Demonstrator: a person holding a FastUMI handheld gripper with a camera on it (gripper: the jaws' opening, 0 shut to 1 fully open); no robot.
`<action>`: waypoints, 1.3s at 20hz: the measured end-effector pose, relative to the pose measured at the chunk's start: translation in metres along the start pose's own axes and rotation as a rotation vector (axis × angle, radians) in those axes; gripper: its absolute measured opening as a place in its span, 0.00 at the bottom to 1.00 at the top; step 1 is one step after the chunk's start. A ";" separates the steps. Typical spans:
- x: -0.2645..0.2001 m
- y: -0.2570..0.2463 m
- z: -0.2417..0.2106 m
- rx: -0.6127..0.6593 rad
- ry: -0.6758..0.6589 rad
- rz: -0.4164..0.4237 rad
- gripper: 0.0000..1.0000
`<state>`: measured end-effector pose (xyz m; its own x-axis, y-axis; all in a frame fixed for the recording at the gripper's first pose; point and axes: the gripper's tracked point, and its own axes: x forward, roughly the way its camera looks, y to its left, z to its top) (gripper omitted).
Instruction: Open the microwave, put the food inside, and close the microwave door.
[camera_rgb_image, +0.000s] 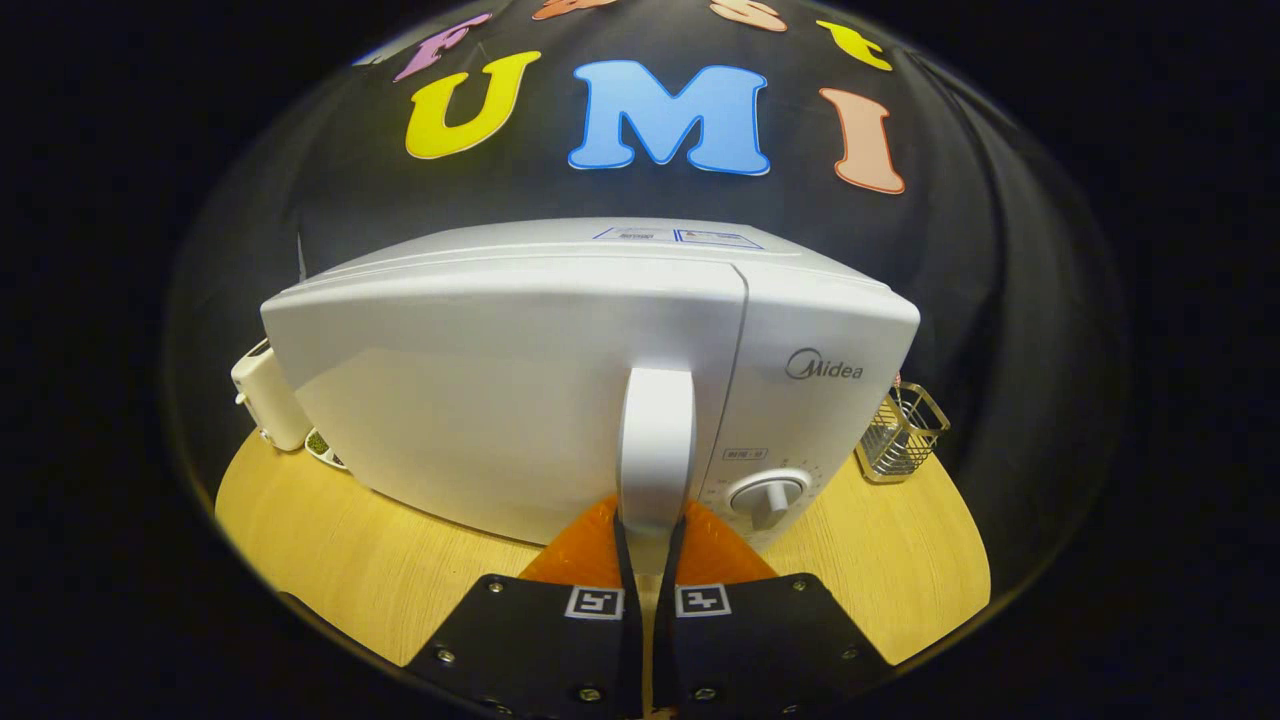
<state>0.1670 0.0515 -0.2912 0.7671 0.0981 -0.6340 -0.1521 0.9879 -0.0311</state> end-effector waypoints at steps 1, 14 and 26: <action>0.000 0.000 0.000 -0.006 0.005 -0.002 0.04; -0.072 0.032 -0.046 -0.113 0.095 0.085 0.05; -0.136 0.088 -0.085 -0.122 0.160 0.162 0.04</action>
<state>-0.0038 0.1151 -0.2736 0.6197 0.2240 -0.7522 -0.3467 0.9379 -0.0064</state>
